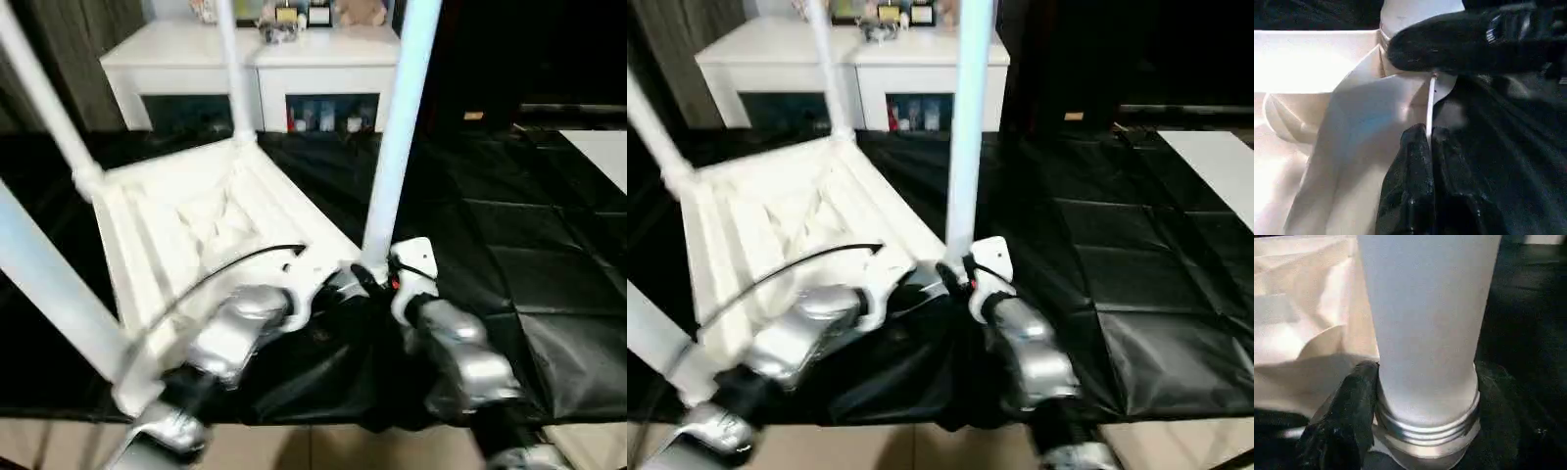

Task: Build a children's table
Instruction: Rotate leg to tighten

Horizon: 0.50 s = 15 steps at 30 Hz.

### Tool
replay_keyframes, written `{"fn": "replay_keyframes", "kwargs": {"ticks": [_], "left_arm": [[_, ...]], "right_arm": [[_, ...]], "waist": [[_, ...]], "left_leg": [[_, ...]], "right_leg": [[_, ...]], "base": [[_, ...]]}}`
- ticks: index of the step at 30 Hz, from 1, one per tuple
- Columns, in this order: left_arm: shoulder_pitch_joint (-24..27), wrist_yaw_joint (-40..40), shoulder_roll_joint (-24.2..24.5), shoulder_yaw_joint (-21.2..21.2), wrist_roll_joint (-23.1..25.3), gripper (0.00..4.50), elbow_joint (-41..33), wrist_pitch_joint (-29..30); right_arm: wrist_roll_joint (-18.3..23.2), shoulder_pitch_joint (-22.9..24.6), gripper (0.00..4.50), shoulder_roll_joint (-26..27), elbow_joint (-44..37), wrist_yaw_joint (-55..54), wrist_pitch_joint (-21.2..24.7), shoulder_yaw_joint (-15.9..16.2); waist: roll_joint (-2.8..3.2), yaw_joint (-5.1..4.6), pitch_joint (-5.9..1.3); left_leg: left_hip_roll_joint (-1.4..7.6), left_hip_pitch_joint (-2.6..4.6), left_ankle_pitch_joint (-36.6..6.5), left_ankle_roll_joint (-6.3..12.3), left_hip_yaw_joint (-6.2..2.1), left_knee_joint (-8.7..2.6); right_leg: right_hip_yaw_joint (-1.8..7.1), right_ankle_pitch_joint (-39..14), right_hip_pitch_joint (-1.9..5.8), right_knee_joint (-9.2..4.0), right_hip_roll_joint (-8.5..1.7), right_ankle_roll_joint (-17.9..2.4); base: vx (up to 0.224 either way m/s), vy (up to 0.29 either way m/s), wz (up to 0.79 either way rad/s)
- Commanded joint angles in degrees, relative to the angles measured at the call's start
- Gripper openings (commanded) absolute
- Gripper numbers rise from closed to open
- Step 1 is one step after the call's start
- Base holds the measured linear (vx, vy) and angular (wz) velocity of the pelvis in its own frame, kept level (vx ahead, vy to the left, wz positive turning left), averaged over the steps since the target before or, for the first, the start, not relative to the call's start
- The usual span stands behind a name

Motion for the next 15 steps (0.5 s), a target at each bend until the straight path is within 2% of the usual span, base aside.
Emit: {"fn": "replay_keyframes", "kwargs": {"ticks": [1,3,5,9,10,11,12,13,14,15], "left_arm": [[0.1,8.2,0.4,4.5,1.2,0.00,4.6,-0.6],[0.3,6.2,1.0,3.6,1.4,0.00,4.2,-1.1],[1.2,2.2,2.7,1.9,1.5,0.00,2.6,-2.5],[3.1,-4.8,5.9,-1.0,1.2,0.00,-0.9,-2.8],[3.3,-5.8,6.3,-1.4,1.3,0.00,-1.2,-2.9],[4.1,-8.4,7.8,-2.3,1.3,0.00,-2.5,-3.2],[4.1,-8.4,7.8,-2.3,1.3,0.00,-2.5,-3.2],[4.8,-11.2,9.2,-3.0,0.7,0.00,-4.0,-3.2],[6.0,-15.6,11.4,-4.3,-0.3,0.00,-6.3,-3.8],[6.6,-17.8,12.4,-4.7,-1.1,0.00,-7.7,-3.2]], "right_arm": [[-3.9,1.6,2.63,0.6,2.0,-0.5,0.6,3.9],[-3.1,1.7,2.63,0.8,1.4,0.7,0.0,3.7],[0.8,1.9,3.19,0.6,-0.1,4.6,-0.7,1.6],[2.2,1.5,3.41,-2.3,-1.5,10.2,-0.9,1.8],[2.4,1.4,3.55,-2.8,-1.6,11.1,-0.8,1.7],[3.1,1.4,3.67,-5.0,-2.8,15.6,0.2,2.4],[3.1,1.4,3.67,-5.0,-2.8,15.6,0.2,2.4],[4.5,1.8,3.67,-7.3,-4.5,20.6,0.9,3.1],[6.8,2.4,3.67,-10.5,-6.9,27.8,1.9,3.9],[7.6,2.7,3.67,-12.4,-8.2,31.3,1.9,4.5]], "waist": [[-1.24,0.02,-1.64],[-1.06,0.03,-1.64],[-1.22,0.15,-1.75],[-1.28,0.32,-1.87],[-1.36,0.16,-1.94],[-1.16,0.24,-2.02],[-1.22,0.26,-2.05],[-1.23,0.26,-1.99],[-1.38,0.56,-2.13],[-1.23,0.66,-2.20]], "left_leg": [[2.98,1.05,-25.3,-1.75,-2.44,-5.90],[2.99,1.06,-25.7,-1.48,-2.43,-5.90],[3.14,0.67,-24.5,-0.53,-2.40,-5.97],[3.22,0.34,-22.0,0.36,-2.21,-5.90],[3.23,-0.08,-20.3,0.70,-2.20,-5.89],[3.32,0.11,-19.3,0.73,-2.14,-5.85],[3.37,0.22,-18.9,0.81,-2.08,-5.77],[3.37,0.28,-18.7,0.90,-1.94,-5.72],[3.54,0.51,-18.5,1.64,-1.91,-5.59],[3.71,0.18,-16.7,2.28,-1.89,-5.55]], "right_leg": [[1.00,-26.9,-0.26,-5.19,-2.49,-5.5],[1.07,-27.0,-0.29,-5.22,-2.59,-5.5],[1.15,-25.3,0.03,-5.04,-2.70,-5.7],[1.23,-22.6,0.37,-4.79,-2.69,-6.3],[1.20,-21.5,0.76,-4.48,-2.79,-6.8],[1.07,-21.7,0.68,-4.62,-2.80,-7.2],[1.11,-20.7,0.68,-4.56,-2.74,-7.5],[1.16,-20.0,0.53,-4.53,-2.63,-8.0],[1.16,-18.5,0.84,-4.36,-2.63,-8.6],[1.22,-15.9,1.04,-3.93,-2.61,-9.4]], "base": [[0.000,0.000,0.00],[0.000,0.000,0.00],[0.000,0.000,0.00],[0.000,0.000,0.00],[0.000,0.000,0.00],[0.000,0.000,0.00],[0.000,0.000,0.00],[0.000,0.000,0.00],[0.000,0.000,0.00],[0.000,0.000,0.00]]}}
